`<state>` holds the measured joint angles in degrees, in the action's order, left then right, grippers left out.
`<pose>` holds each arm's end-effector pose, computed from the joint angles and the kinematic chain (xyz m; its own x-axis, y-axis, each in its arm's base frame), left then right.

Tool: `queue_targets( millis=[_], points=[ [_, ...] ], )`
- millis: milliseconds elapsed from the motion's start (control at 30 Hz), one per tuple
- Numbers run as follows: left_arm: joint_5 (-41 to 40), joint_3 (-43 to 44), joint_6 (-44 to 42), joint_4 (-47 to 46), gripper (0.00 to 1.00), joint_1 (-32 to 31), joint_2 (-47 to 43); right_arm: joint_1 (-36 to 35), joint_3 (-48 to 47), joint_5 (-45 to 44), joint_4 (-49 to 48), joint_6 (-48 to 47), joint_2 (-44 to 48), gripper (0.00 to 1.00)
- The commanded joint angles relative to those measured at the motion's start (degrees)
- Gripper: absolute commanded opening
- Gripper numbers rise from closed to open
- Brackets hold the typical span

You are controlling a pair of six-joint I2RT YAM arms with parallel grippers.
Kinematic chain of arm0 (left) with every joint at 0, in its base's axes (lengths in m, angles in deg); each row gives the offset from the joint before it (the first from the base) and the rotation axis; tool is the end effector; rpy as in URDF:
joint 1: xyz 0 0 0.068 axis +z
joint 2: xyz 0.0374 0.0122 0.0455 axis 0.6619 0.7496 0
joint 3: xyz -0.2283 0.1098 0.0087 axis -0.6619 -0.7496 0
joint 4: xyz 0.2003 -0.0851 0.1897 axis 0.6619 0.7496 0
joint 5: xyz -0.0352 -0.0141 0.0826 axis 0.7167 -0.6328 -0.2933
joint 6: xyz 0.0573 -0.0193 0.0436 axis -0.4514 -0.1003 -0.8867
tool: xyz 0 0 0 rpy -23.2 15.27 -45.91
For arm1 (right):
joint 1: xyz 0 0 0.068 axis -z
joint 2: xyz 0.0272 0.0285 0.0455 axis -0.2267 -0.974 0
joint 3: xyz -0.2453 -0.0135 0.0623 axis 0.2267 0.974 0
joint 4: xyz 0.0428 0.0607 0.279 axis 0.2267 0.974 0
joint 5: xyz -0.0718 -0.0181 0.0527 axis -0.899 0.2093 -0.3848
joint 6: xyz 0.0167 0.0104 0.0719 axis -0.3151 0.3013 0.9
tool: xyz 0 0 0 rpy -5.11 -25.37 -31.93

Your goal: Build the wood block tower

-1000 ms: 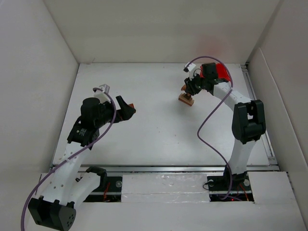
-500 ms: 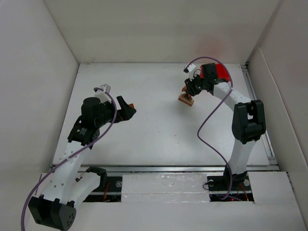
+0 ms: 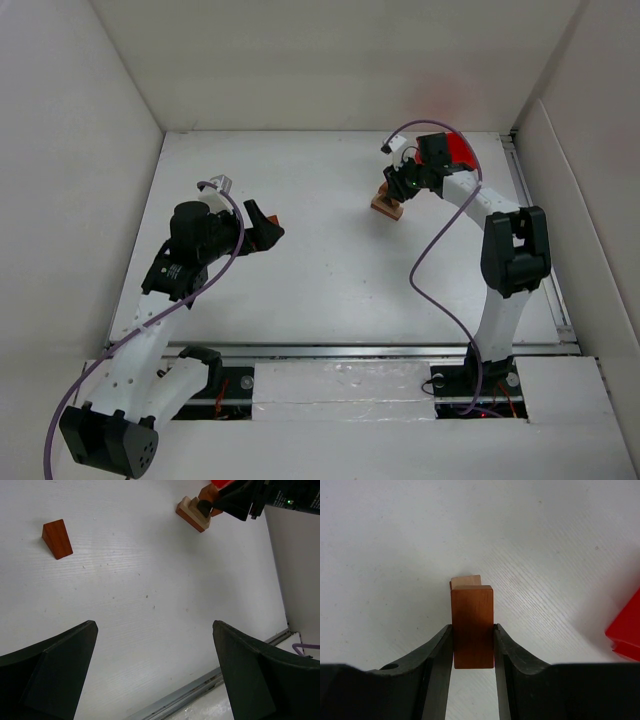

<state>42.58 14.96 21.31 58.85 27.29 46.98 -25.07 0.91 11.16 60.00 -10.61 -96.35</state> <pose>0.2484 -0.0853 0.3083 -0.5107 -0.2936 -0.8081 0.3674 0.7752 -0.5139 0.4590 0.1234 0.1859 -0.3849 -0.5202 -0.7624 -0.7399 0.6677 -0.0821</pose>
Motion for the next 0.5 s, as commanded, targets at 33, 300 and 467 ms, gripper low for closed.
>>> queue_targets(
  millis=[33,300,467],
  points=[
    [0.8,-0.6,-0.9,-1.2,0.99,0.0,-0.4,0.3,-2.9,-1.0,0.8,0.6,-0.4,0.03],
    [0.5,-0.6,-0.9,-1.1,0.99,0.0,-0.5,0.3,-2.4,-0.8,0.3,0.8,0.0,0.07],
    [0.5,-0.6,-0.9,-1.1,0.99,0.0,-0.5,-0.2,-2.5,-1.2,0.6,0.8,-0.1,0.14]
  ],
)
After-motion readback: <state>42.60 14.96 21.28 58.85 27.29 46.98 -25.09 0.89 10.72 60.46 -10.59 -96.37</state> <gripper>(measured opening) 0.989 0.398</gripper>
